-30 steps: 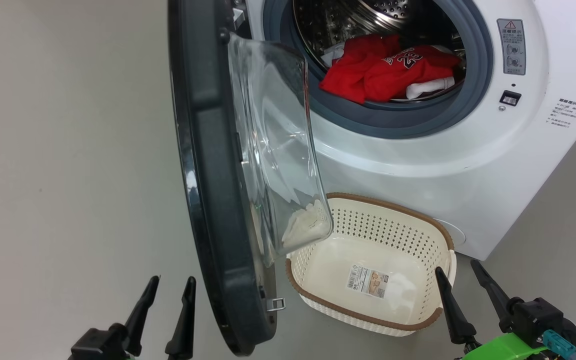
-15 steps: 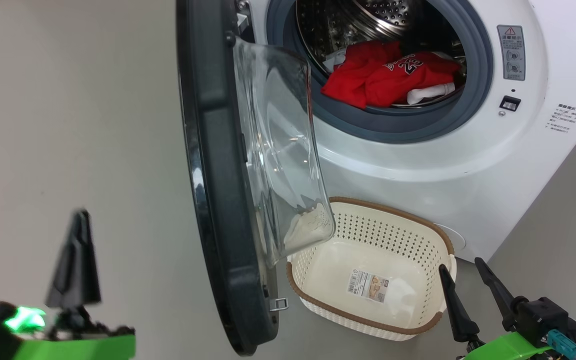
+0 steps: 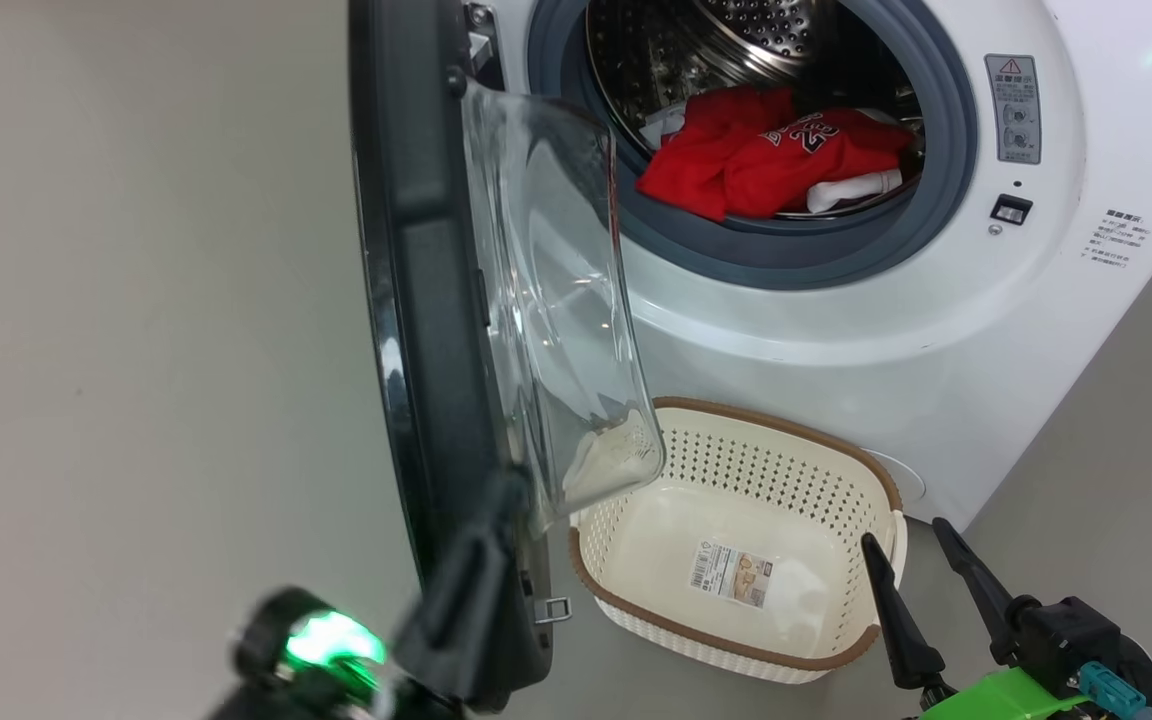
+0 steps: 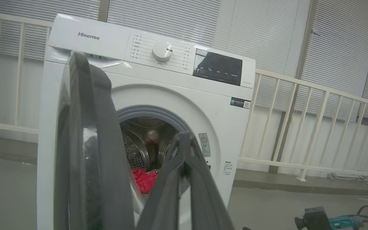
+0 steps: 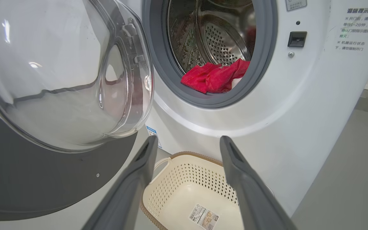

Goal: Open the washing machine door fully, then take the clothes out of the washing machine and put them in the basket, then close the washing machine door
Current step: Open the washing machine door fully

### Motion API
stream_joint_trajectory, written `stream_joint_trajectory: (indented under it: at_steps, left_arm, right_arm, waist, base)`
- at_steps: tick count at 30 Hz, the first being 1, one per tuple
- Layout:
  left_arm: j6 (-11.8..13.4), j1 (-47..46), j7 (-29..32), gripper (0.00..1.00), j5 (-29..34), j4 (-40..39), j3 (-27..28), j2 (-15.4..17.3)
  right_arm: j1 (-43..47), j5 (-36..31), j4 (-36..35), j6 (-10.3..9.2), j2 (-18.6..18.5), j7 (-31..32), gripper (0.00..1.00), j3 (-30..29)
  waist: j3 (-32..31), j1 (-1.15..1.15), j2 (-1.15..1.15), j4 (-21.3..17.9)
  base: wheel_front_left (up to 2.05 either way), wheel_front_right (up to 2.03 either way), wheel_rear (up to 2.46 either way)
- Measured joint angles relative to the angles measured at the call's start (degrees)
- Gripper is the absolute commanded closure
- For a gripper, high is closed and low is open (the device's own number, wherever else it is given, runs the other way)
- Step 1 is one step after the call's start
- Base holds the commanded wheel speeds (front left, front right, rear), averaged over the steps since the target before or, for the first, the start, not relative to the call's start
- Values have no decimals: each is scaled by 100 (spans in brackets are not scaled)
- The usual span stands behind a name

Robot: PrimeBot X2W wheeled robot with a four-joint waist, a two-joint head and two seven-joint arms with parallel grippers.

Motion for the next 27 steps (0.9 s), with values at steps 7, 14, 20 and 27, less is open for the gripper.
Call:
stream_joint_trajectory:
  at_steps: [7,14,20,27]
  left_arm:
    - [-1,138,1,100,-291,870,-755,167]
    - [-1,191,8,100,-581,1878,-817,181]
    - [-43,186,8,100,-661,2313,-646,69]
    - [82,198,9,100,-657,2377,-278,4]
  right_arm:
    - [0,1,-3,0,0,0,0,10]
    - [-1,1,-1,0,0,0,0,16]
    - [-1,1,2,0,0,0,0,36]
    - [-1,1,2,0,0,-1,0,36]
  waist:
    - [57,0,0,3]
    - [72,0,0,42]
    - [65,0,0,84]
    - [71,0,0,143]
  base:
    - [0,0,0]
    - [0,0,0]
    - [0,0,0]
    - [0,0,0]
